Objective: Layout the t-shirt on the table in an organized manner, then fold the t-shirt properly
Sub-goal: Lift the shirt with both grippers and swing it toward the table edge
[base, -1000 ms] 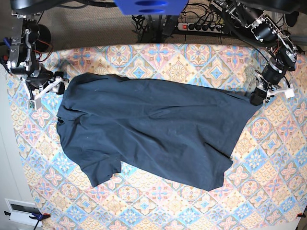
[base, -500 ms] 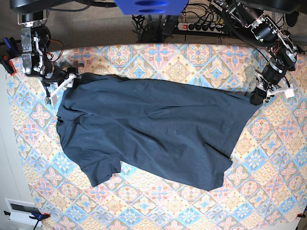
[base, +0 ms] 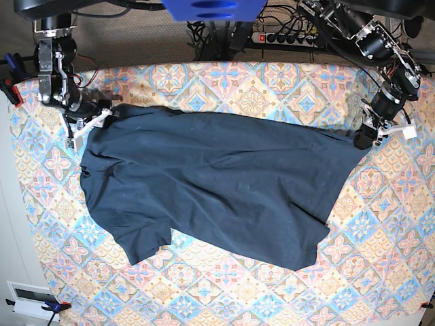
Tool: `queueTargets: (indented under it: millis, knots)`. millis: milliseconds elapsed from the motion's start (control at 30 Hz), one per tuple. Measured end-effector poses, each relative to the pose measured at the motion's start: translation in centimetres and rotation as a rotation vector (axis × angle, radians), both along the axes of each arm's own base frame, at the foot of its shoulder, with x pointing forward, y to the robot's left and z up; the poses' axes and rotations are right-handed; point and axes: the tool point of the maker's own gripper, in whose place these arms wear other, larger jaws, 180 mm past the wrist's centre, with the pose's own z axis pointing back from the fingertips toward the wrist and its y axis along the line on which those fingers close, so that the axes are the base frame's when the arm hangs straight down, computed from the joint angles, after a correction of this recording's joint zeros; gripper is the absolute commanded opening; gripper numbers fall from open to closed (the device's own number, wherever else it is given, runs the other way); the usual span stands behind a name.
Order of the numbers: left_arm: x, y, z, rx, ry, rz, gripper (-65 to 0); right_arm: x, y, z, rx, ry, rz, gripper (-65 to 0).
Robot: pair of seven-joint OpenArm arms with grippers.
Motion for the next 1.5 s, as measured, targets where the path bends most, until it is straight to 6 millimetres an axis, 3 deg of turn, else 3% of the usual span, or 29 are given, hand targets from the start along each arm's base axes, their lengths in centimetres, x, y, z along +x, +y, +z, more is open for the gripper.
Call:
queueTargets:
  millis: [133,267,333,567,767,900,1000,1167,1233,1333,1500]
  knots:
    - [0.1,0.5,0.3,0.016,-0.001,-0.003,-65.0,0.9,0.8,0.4,0.019,-0.007,0.024,-50.2]
    - [0.0,0.6,0.3,0.020,0.002,-0.004,-65.0,1.9,3.8,1.3,0.079,-0.069,0.213,-65.0]
    - [-0.1,0.6,0.3,0.021,0.004,-0.003,-65.0,1.9,4.2,1.7,0.082,-0.094,0.278,-63.9]
    - [0.0,0.9,0.6,0.031,-0.002,-0.015,-65.0,2.1,-1.9,5.6,-0.005,-0.243,0.116,-64.0]
    - [1.3,1.5,2.1,0.050,-0.046,-0.016,-65.0,3.4,-1.8,12.3,-0.004,-0.488,0.256,-64.0]
    - [2.6,1.1,3.6,0.024,-0.107,-0.022,-65.0,3.3,-3.3,14.4,0.011,-0.565,0.220,-64.0]
    - [4.2,0.7,5.2,0.012,-0.163,-0.039,-65.0,3.9,-2.6,15.5,0.061,-0.610,0.220,-64.0]
    - [7.9,-1.5,8.1,0.019,-0.241,-0.115,-65.0,7.8,-1.6,21.1,0.118,-0.816,0.235,-64.1]
    - [9.8,-2.8,9.4,0.047,-0.263,-0.167,-65.0,9.0,-1.6,22.5,0.116,-0.858,0.239,-64.1]
    - [12.9,-3.3,12.3,0.120,-0.304,-0.185,-65.0,12.2,-0.9,23.2,0.147,-0.866,0.274,-64.1]
    - [18.9,-4.4,14.5,0.097,-0.327,-0.202,-65.0,18.1,-0.5,26.3,0.231,-0.929,0.298,-64.1]
